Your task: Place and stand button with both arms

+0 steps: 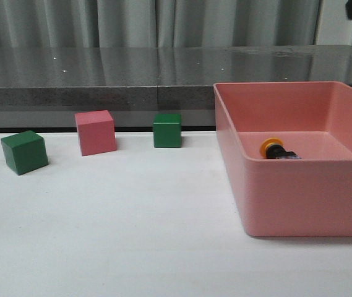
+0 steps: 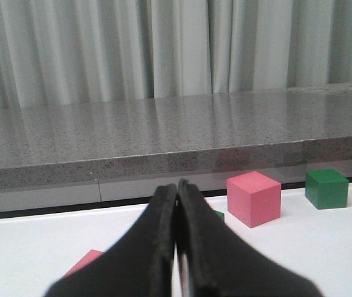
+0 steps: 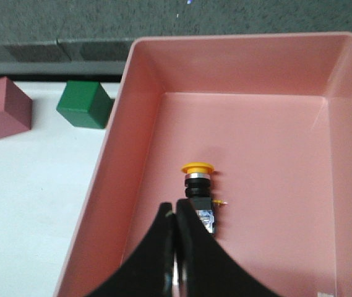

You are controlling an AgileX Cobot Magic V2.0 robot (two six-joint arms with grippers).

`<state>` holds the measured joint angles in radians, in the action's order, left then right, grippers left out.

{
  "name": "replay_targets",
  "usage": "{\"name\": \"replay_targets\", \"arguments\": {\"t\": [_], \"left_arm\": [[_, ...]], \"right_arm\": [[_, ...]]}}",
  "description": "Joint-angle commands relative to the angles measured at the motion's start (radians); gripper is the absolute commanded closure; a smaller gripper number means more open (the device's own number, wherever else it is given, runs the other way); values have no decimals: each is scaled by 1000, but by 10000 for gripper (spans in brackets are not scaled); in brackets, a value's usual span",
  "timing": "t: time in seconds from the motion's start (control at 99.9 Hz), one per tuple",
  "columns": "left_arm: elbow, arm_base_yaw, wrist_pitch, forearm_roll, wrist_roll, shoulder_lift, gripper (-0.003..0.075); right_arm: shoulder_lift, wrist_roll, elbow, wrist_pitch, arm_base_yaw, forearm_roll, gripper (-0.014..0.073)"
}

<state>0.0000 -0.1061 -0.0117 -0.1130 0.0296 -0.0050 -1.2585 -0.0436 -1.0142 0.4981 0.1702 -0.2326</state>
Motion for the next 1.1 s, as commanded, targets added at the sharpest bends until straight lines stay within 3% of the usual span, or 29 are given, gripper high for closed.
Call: {"name": "replay_targets", "arguments": {"t": [0.0, 0.11, 0.28, 0.38, 0.931, 1.001, 1.091], "left_arm": [[45, 0, -79, 1, 10, -31, 740], [45, 0, -79, 1, 10, -31, 739], [45, 0, -79, 1, 10, -31, 740], [45, 0, -79, 1, 10, -31, 740], [45, 0, -79, 1, 10, -31, 740], [45, 0, -79, 1, 10, -31, 740], [45, 0, -79, 1, 10, -31, 740]], "right_arm": [[-59, -47, -57, -55, 16, -13, 618], [-138, -77, -74, -66, 29, -13, 475], [-225, -106, -74, -125, 35, -13, 47], [-272, -117, -74, -168, 35, -13, -57], [-540, -148, -74, -259, 35, -13, -50], [-545, -148, -74, -259, 35, -13, 21], [-545, -148, -74, -259, 35, -13, 216]]}}
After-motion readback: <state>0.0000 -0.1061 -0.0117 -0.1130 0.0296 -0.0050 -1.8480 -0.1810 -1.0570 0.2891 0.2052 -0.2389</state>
